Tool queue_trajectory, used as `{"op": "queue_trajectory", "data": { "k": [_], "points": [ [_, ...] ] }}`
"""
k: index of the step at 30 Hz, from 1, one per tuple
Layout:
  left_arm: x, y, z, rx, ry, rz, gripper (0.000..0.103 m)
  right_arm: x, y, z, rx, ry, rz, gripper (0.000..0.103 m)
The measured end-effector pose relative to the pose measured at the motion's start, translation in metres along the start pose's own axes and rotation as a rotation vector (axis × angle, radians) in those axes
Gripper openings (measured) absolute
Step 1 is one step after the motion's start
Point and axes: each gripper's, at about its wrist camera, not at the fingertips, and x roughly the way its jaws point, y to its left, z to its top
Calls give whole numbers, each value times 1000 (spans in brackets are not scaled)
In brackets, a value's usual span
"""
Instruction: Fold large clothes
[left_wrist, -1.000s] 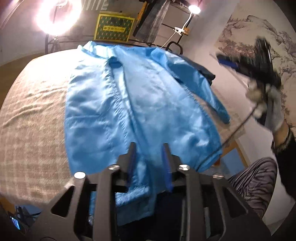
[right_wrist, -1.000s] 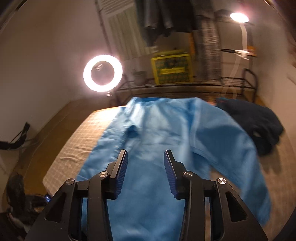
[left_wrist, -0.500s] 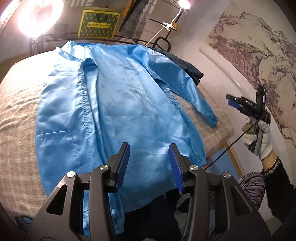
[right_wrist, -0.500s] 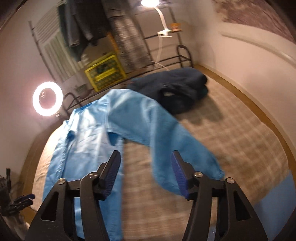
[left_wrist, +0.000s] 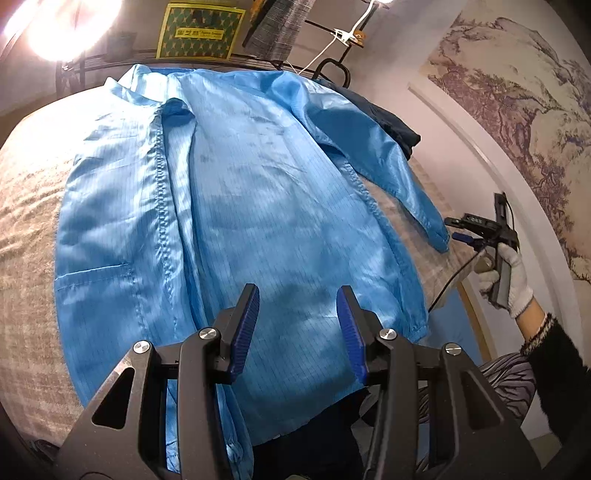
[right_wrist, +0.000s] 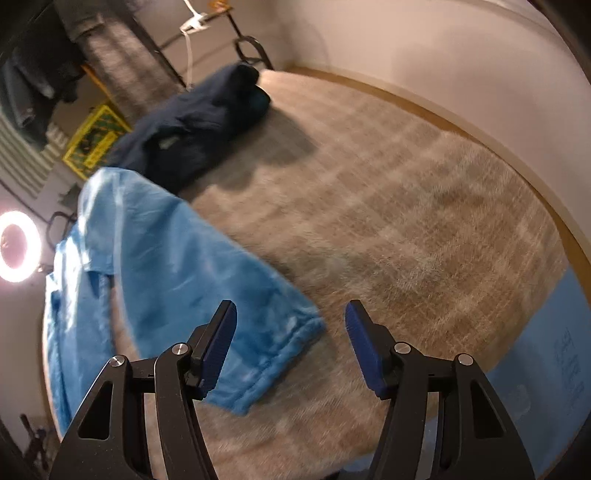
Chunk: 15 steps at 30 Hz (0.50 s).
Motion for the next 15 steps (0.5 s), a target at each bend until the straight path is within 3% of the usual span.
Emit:
{"op": "queue_trajectory", "data": {
  "k": [6, 8, 9, 11, 15],
  "points": [
    [0, -1, -1, 13, -9, 20, 44, 19, 23, -6, -92, 30, -89, 58],
    [0, -1, -1, 14, -12, 22, 44, 18, 30, -7, -128, 30, -96, 37],
    [-1, -1, -1, 15, -14, 23, 44, 17, 31, -7, -129, 40, -73, 12],
    [-2, -1, -1, 19, -17, 26, 44, 13, 32, -7, -117, 41, -52, 9],
    [-9, 0, -1, 17, -36, 32, 44, -21, 50, -7, -167, -63, -70, 7]
  ]
}}
